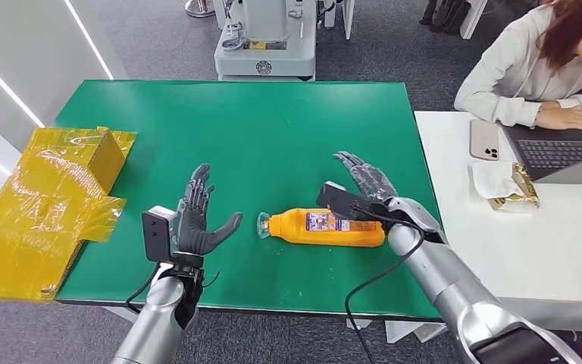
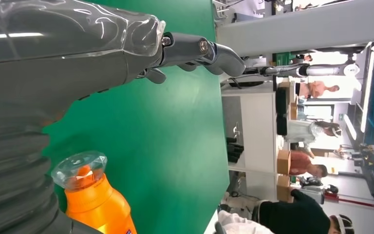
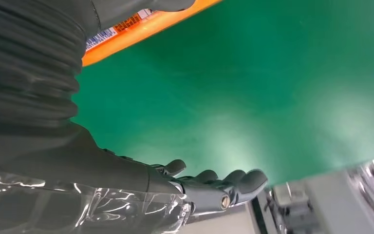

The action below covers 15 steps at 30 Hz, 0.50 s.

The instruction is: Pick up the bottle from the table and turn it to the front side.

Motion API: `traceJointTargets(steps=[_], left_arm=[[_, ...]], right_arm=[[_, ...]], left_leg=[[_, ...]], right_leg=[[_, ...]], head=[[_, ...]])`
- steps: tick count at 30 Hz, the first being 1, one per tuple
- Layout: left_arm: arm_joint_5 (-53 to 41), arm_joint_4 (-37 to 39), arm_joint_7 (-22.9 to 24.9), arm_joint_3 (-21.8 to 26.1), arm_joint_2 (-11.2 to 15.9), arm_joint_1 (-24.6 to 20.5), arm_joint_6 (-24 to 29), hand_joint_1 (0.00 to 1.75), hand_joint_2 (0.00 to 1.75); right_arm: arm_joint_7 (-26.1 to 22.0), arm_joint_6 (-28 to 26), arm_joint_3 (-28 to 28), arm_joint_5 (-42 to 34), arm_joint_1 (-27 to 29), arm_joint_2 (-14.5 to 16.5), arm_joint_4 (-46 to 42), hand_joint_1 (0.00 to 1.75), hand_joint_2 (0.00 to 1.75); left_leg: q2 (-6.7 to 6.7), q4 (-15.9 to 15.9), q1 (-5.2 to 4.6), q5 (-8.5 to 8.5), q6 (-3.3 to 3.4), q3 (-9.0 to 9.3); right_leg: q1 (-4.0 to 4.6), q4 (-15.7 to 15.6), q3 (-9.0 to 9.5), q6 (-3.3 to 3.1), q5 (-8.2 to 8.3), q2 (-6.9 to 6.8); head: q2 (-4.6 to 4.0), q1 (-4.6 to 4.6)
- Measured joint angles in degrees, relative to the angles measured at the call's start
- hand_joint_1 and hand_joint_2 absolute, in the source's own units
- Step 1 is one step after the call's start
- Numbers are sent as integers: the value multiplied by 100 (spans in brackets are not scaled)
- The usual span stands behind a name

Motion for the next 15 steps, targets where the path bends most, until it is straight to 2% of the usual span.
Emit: traceJointTargets(steps=[5,11,15], left_arm=[[-4,0,67,2,13,4,-16,0,175],[-1,14,19,2,70,12,-11,0,175],[-1,66,-50,2,108,15,-11,0,175]], right_arm=[[16,454,367,-68,-455,15,484,0,175],[-430,1055,482,-782,-724,108,750,0,175],[-538,1278,527,-1005,-869,198,897,0,175]], left_leg=[[-2,0,0,0,0,-2],[-1,0,0,0,0,-3],[-4,0,0,0,0,-3]], right_leg=[[0,1,0,0,0,-2],[0,1,-1,0,0,-1],[1,1,-1,0,0,-3]], head=[[0,1],[0,-1],[0,-1]])
